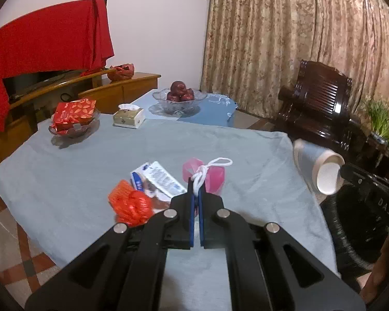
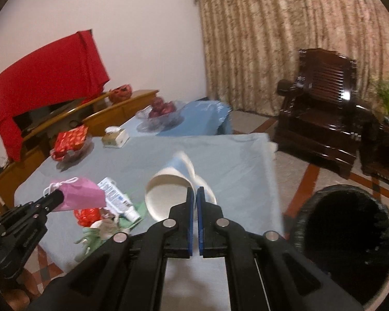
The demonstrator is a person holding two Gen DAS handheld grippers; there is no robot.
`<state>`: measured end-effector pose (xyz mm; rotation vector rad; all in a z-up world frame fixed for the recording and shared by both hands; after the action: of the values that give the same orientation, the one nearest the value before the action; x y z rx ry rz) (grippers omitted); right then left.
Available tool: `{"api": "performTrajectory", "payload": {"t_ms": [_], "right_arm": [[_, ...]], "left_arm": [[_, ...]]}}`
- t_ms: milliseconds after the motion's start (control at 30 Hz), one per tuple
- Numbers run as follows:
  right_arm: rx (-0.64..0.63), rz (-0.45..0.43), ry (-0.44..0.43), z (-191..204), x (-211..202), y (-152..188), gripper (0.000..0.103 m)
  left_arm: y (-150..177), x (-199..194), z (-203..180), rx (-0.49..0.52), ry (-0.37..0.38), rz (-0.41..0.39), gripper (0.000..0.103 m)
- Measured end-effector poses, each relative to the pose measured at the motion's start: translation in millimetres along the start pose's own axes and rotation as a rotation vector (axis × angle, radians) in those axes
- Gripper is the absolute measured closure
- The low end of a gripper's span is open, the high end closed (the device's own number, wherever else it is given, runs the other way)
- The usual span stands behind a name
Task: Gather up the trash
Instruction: 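Carry the cup and pink bag over the bin and release both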
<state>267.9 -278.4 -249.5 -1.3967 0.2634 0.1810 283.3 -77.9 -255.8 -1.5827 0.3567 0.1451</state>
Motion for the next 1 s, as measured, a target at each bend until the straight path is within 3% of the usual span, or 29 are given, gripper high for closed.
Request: {"api": "performTrajectory", "payload": {"t_ms": [233,600,1000], "right_arm": [[0.039,-0.024,0.079,-52,-27,-8,0.1],[0.034,-0.054,0.118,-75,-50,-18,0.101],[0.079,-0.052,0.27,-175,-85,-5,0.101]], "left_arm": [[-3,-16,-52,0.022,0.07,-0.005,0.101],[1,-21,-85,0.031,0.107,0.012,0.101],[21,-21,-199,0.081,0.253,0.053,0.101]]}}
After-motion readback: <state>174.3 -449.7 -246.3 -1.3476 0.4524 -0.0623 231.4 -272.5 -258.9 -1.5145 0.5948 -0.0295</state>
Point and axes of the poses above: each gripper's, at about its wrist camera, not at the fingertips, and x roughly the way its jaws point, z to its left, y to its underside, the point moved 10 cm from there along x, roughly the way its jaws point, and after that the axes turned 14 degrees about -z, right-handed, at the moved point
